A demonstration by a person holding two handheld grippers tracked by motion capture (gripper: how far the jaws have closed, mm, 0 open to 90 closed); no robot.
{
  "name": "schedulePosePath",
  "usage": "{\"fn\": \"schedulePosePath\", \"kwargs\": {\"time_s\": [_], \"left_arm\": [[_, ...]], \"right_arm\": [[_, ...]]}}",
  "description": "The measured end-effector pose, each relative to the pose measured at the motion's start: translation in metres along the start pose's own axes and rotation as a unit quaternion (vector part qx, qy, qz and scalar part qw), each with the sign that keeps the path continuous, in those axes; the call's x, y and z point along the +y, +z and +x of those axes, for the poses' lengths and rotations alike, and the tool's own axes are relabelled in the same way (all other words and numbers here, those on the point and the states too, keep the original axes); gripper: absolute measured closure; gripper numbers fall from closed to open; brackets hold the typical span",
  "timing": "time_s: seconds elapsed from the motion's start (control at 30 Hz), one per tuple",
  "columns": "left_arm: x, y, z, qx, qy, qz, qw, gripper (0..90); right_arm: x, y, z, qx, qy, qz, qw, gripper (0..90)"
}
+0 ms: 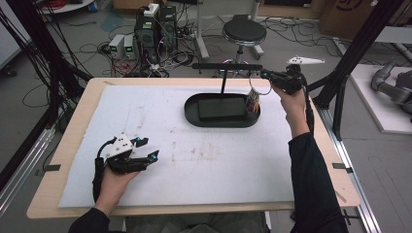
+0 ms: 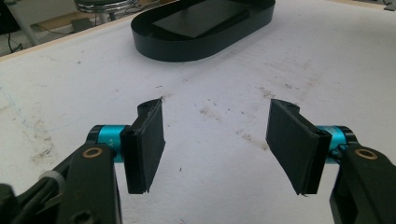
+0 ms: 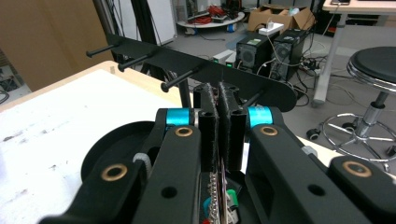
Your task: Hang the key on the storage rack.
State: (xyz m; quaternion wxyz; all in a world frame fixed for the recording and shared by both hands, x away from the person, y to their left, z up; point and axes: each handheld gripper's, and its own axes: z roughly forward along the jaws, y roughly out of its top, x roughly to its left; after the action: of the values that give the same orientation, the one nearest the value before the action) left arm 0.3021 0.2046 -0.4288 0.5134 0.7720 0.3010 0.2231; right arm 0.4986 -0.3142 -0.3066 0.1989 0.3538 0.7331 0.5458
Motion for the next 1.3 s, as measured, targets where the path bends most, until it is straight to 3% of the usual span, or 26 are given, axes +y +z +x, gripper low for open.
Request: {"fn": "schedulePosePath", "kwargs": {"time_s": [0.93, 1.3], "left_arm": [[-0.002, -0.001, -0.003, -0.001, 0.0, 0.003, 1.0, 36.9], [-0.002, -0.003, -0.003, -0.001, 0.002, 0.001, 1.0, 36.9]], "right_arm": [[-0.008, 0.014, -0.013, -0.012, 0.017, -0.002, 0.9998, 87.4], [-0.007, 0.014, -0.008, -0.051, -0.001, 0.007, 0.9987, 83.1]]}}
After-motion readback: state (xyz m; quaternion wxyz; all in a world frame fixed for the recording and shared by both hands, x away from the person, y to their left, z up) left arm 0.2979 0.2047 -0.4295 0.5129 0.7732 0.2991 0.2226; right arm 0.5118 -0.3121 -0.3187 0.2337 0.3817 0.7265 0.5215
